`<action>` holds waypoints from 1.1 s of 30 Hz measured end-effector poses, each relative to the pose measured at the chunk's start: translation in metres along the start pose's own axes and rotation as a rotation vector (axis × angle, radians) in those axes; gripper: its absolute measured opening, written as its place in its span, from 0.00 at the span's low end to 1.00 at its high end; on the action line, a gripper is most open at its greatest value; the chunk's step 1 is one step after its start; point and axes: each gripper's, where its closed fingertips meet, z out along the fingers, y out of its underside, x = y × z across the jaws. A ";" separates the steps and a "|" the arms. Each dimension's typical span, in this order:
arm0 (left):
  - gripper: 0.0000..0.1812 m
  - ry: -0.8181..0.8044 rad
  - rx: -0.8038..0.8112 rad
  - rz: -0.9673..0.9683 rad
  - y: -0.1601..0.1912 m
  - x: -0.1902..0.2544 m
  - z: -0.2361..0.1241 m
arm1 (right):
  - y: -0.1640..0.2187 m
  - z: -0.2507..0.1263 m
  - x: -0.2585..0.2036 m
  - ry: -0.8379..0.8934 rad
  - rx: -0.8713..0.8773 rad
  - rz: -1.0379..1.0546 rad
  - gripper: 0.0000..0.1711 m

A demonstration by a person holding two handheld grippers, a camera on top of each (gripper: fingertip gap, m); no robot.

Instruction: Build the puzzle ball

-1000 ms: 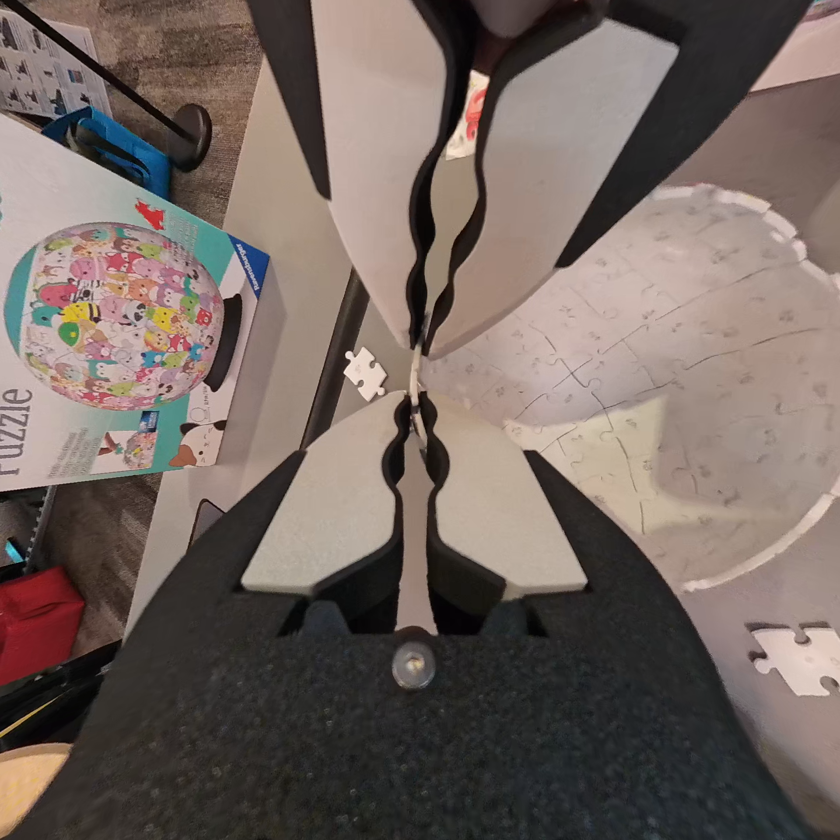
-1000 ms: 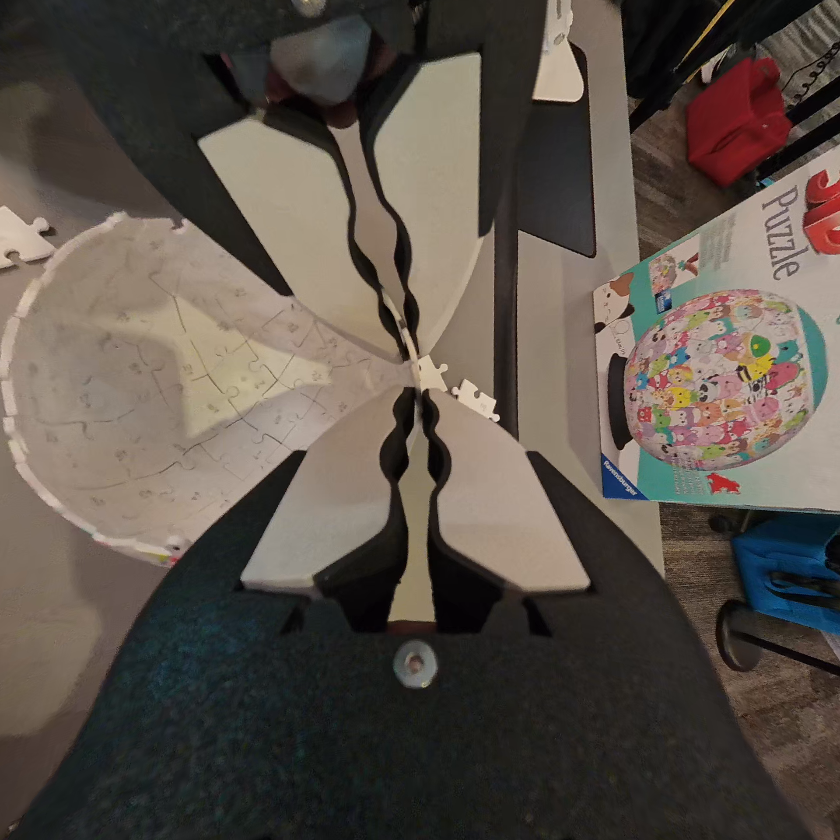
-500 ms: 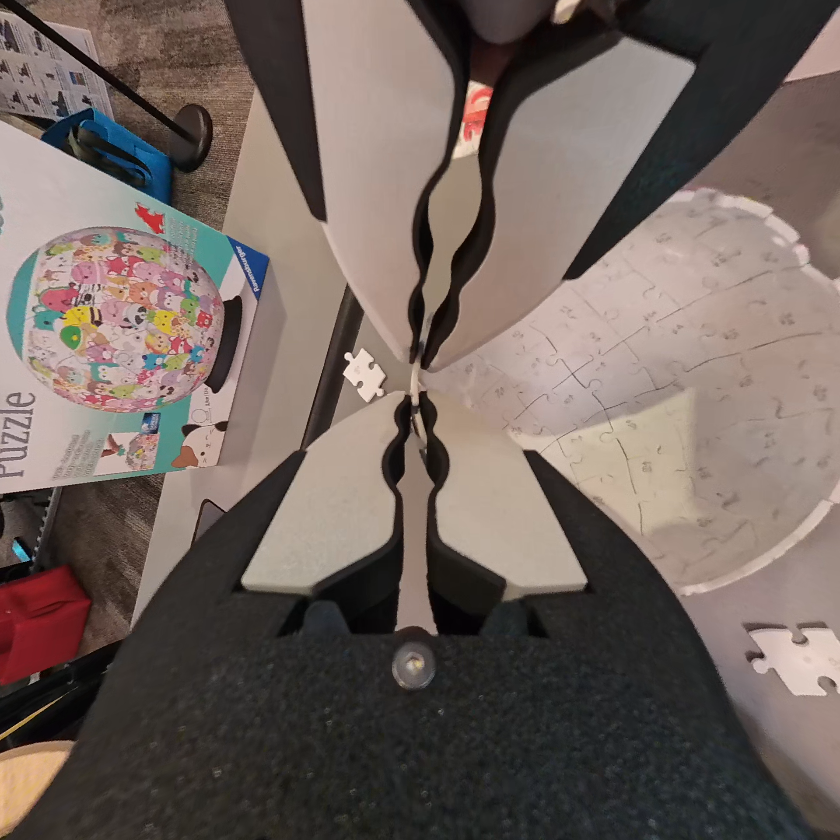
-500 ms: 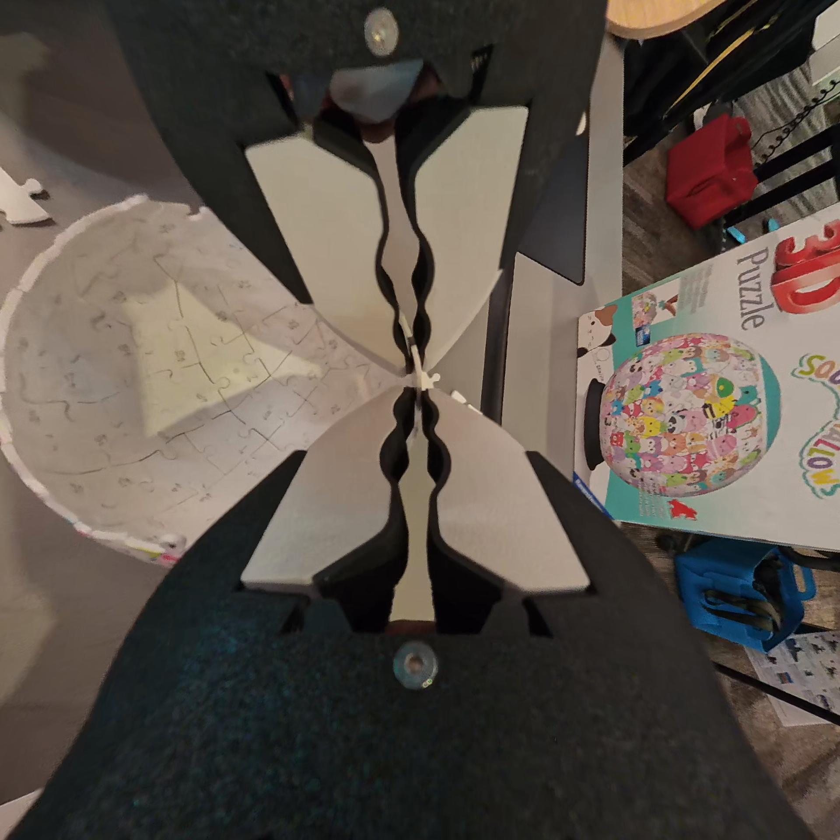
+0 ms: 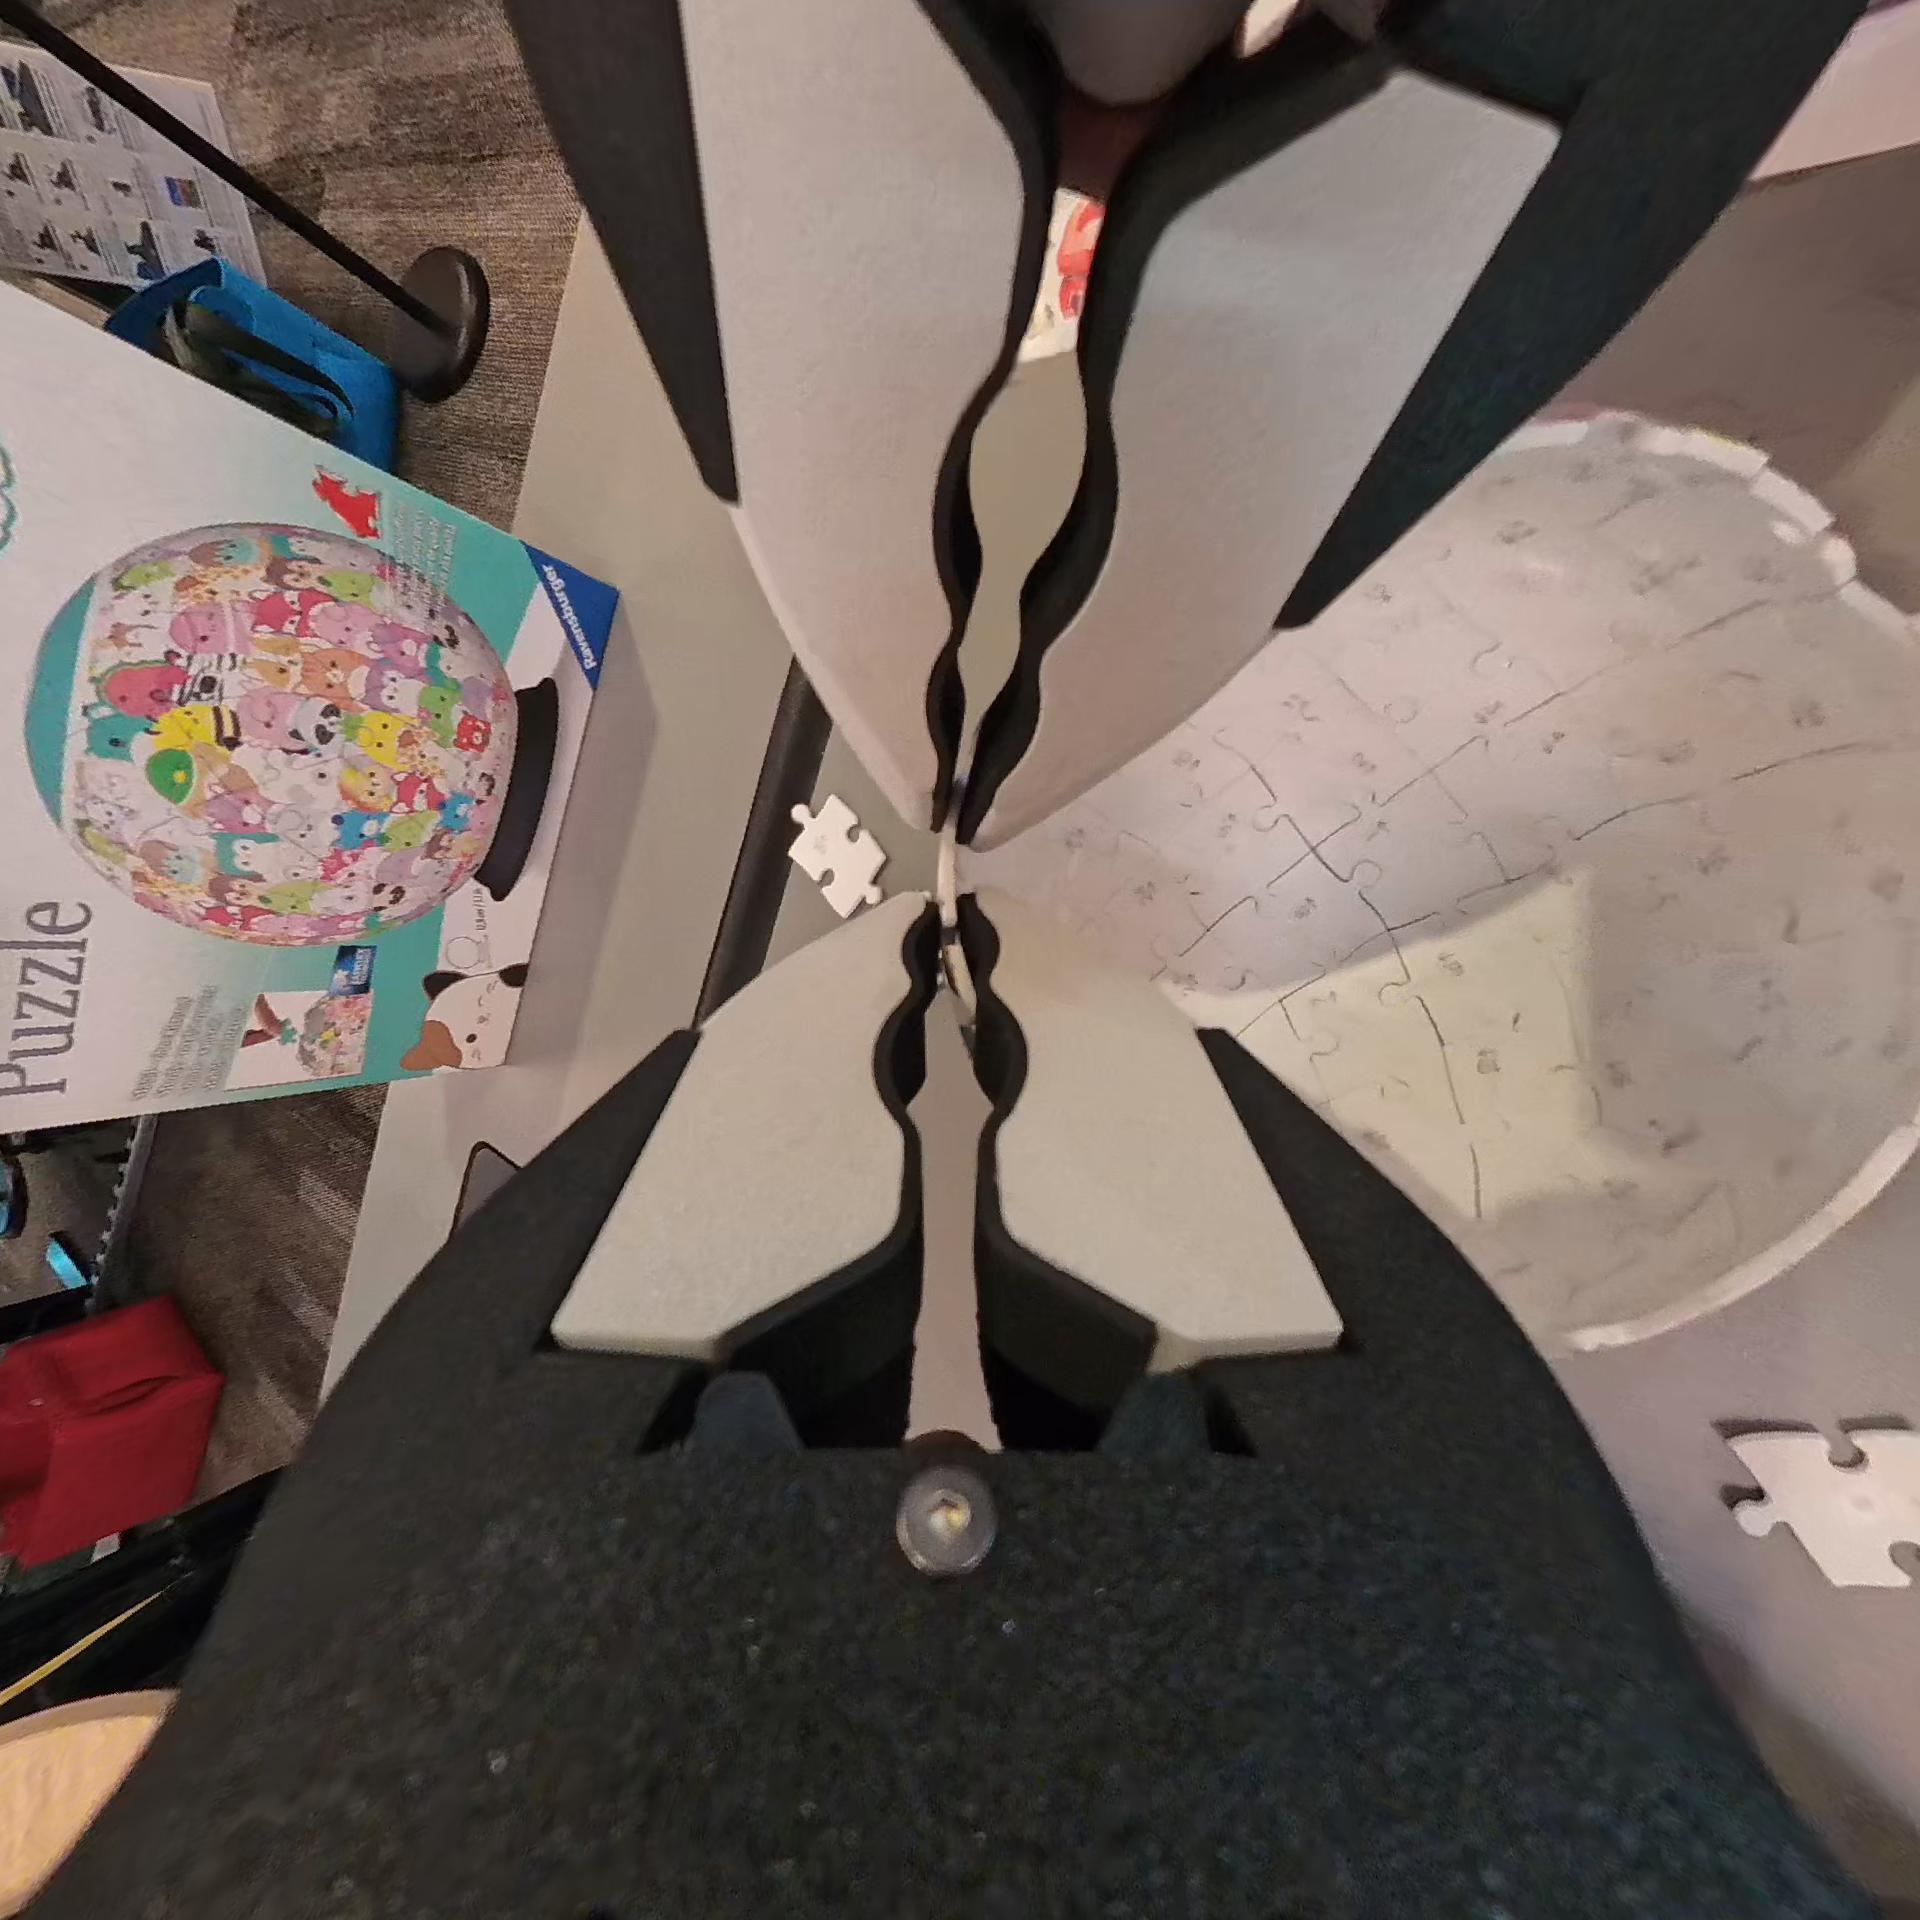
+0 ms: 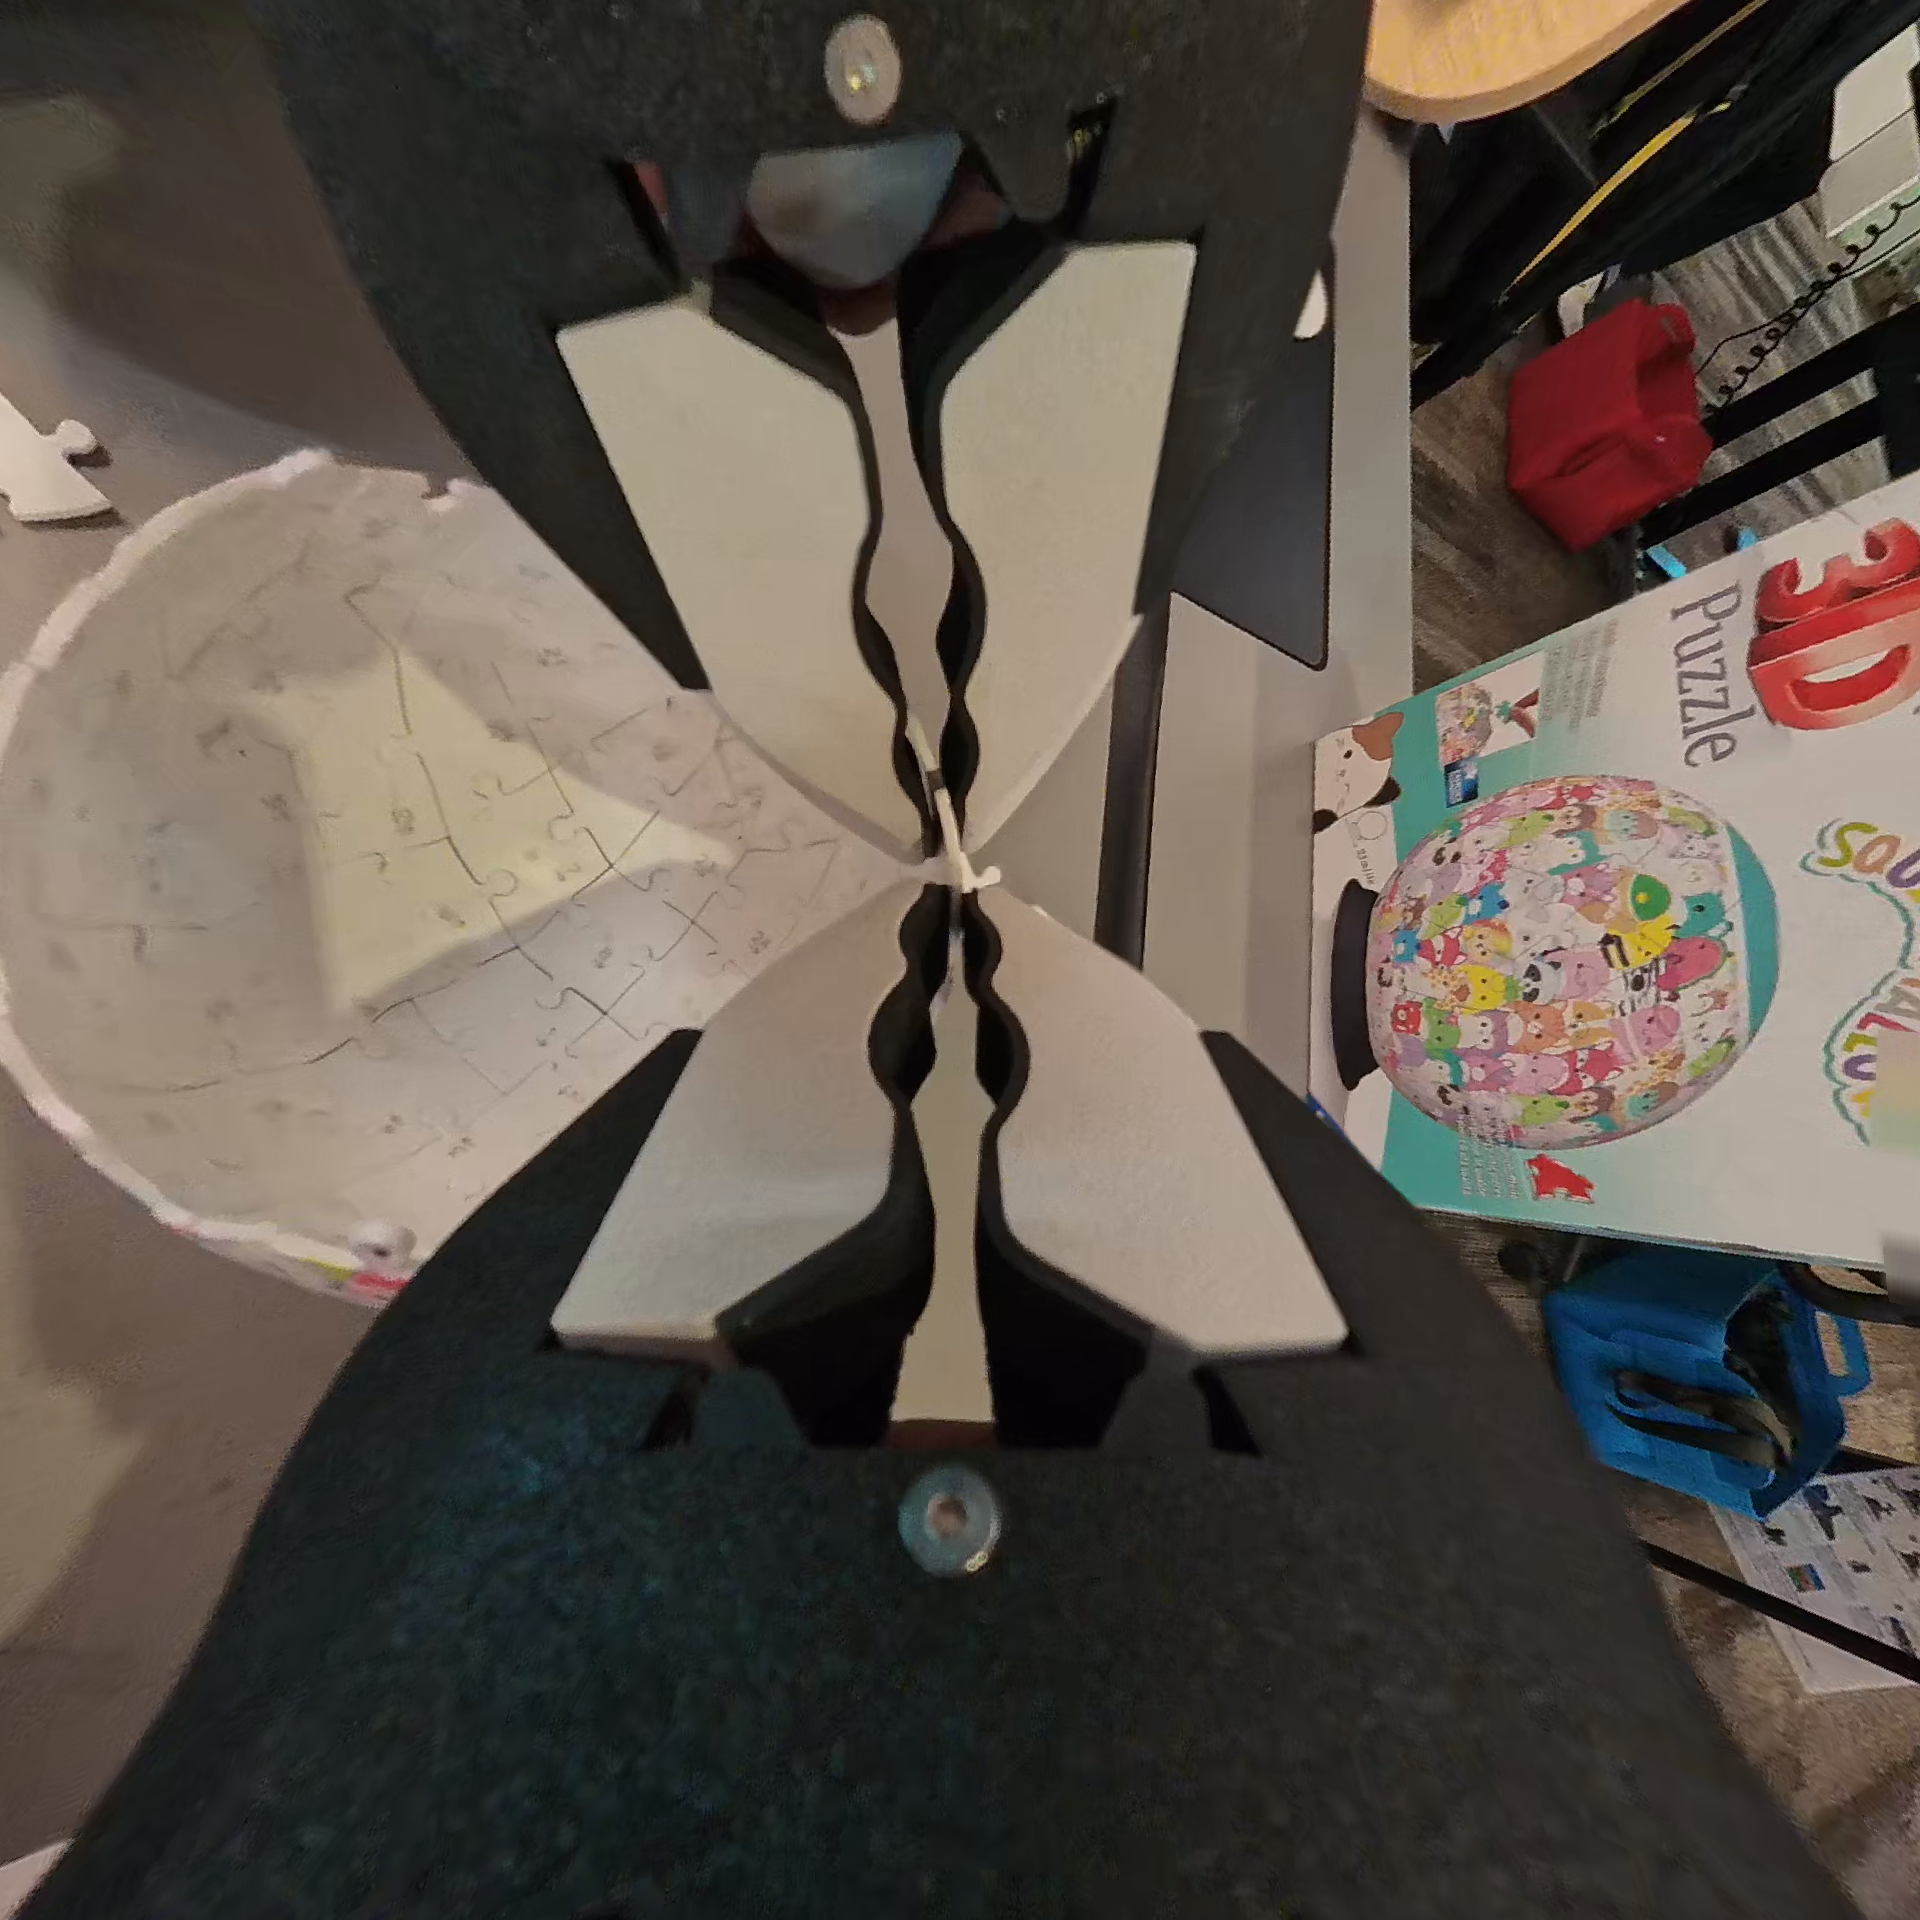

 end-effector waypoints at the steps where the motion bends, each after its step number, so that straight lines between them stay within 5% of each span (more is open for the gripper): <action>1: 0.02 -0.003 -0.004 0.000 0.000 -0.001 0.000 | 0.000 0.000 0.000 0.007 0.000 -0.005 0.01; 25: 0.02 -0.053 -0.009 0.010 0.000 -0.007 -0.003 | 0.015 -0.010 0.005 -0.112 -0.148 0.047 0.11; 33: 0.05 -0.098 0.049 -0.016 -0.005 -0.013 -0.007 | 0.014 -0.004 0.004 -0.134 -0.170 0.070 0.02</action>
